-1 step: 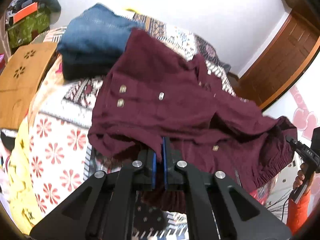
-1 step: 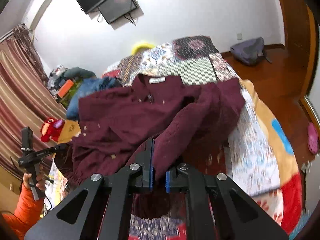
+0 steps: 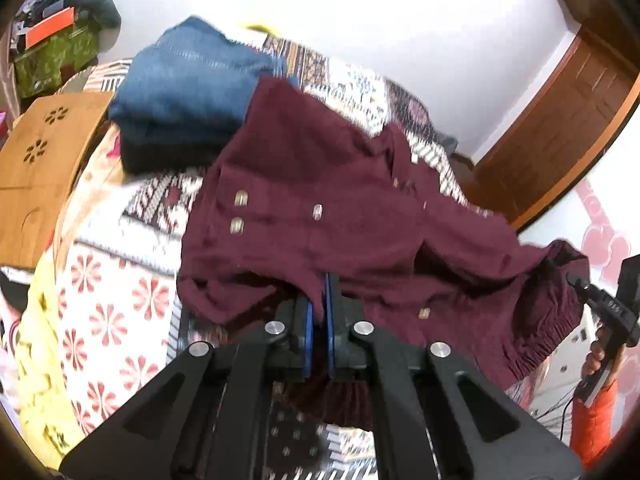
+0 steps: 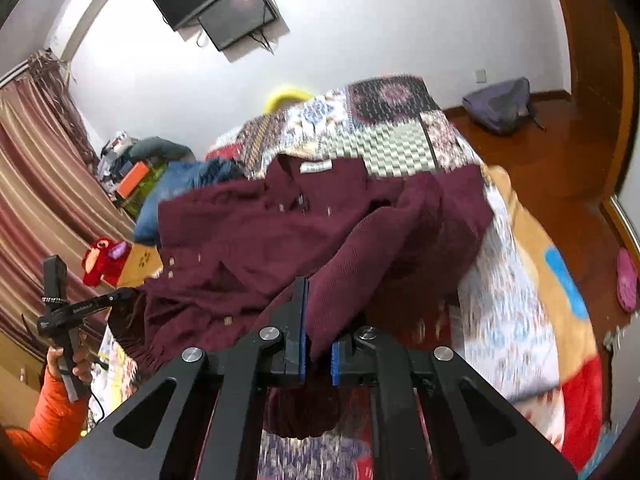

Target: Fold large clothes

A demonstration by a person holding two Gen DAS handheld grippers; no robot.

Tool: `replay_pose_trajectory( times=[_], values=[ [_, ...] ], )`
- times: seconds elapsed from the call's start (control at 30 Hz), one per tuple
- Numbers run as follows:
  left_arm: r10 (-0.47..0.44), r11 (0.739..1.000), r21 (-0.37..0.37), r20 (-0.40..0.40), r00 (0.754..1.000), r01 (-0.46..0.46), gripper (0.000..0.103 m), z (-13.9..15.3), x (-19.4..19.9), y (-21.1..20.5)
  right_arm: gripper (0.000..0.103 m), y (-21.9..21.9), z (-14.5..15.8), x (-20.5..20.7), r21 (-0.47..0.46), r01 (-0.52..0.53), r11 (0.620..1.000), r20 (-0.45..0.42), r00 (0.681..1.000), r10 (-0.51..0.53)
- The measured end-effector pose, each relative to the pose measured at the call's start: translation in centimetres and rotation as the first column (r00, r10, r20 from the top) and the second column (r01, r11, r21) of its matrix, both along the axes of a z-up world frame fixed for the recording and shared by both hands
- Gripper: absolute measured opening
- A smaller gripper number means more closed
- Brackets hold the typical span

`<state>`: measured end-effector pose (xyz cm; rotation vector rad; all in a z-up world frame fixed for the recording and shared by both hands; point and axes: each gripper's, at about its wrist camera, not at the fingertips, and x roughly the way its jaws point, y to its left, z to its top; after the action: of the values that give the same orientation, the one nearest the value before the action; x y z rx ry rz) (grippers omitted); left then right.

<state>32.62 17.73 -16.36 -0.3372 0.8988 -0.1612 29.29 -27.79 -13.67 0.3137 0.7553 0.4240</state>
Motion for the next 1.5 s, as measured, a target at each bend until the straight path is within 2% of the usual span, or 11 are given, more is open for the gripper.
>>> replay_pose_trajectory(
  times=[0.3, 0.6, 0.73, 0.9, 0.97, 1.07, 1.13, 1.23, 1.3, 1.37, 1.5],
  values=[
    [0.081, 0.996, -0.055, 0.068, 0.994, -0.077, 0.002, 2.4, 8.6, 2.0, 0.007, -1.2, 1.1, 8.1, 0.011, 0.078, 0.997, 0.029, 0.997, -0.078],
    [0.192, 0.981, 0.024, 0.025, 0.981, -0.192, 0.002, -1.7, 17.5, 2.9, 0.007, -1.0, -5.2, 17.8, -0.125, 0.168, 0.978, -0.116, 0.976, -0.182],
    [0.174, 0.975, 0.136, 0.04, 0.984, -0.178, 0.002, -2.9, 19.0, 1.7, 0.007, -0.3, -7.4, 19.6, -0.2, 0.138, 0.97, -0.161, 0.972, -0.172],
    [0.133, 0.959, 0.247, 0.048, 0.99, -0.141, 0.003, -3.3, 19.7, 0.4, 0.008, -0.8, -7.7, 20.5, -0.197, 0.094, 0.976, -0.207, 0.969, -0.135],
    [0.107, 0.952, 0.283, 0.043, 0.993, -0.114, 0.003, -3.3, 19.7, 0.1, 0.014, -1.1, -7.3, 20.3, -0.192, 0.069, 0.979, -0.247, 0.962, -0.116],
    [0.085, 0.947, 0.309, 0.02, 0.996, -0.087, 0.003, -3.4, 19.9, 0.0, 0.018, -1.7, -6.9, 20.3, -0.182, 0.015, 0.983, -0.332, 0.94, -0.076],
    [0.103, 0.95, 0.298, -0.003, 0.995, -0.097, 0.004, -3.6, 20.3, 0.2, 0.022, -2.7, -6.1, 19.8, -0.164, -0.015, 0.986, -0.335, 0.941, -0.042],
    [0.129, 0.95, 0.289, -0.033, 0.991, -0.114, 0.004, -3.6, 20.8, 0.3, 0.037, -4.9, -4.9, 18.8, -0.148, 0.02, 0.989, -0.334, 0.94, -0.069],
    [0.138, 0.945, 0.305, -0.048, 0.989, -0.117, 0.004, -3.7, 21.0, 0.0, 0.037, -7.1, -4.0, 17.8, -0.109, 0.094, 0.99, -0.323, 0.938, -0.125],
    [0.139, 0.943, 0.314, -0.061, 0.988, -0.113, 0.004, -3.3, 20.8, -0.2, 0.037, -8.6, -3.2, 16.7, -0.191, 0.192, 0.963, -0.298, 0.923, -0.243],
    [0.077, 0.946, 0.32, -0.095, 0.992, -0.043, 0.014, -1.6, 19.7, -1.3, 0.037, -9.3, -2.0, 14.2, -0.224, 0.192, 0.955, -0.265, 0.932, -0.249]
  ],
)
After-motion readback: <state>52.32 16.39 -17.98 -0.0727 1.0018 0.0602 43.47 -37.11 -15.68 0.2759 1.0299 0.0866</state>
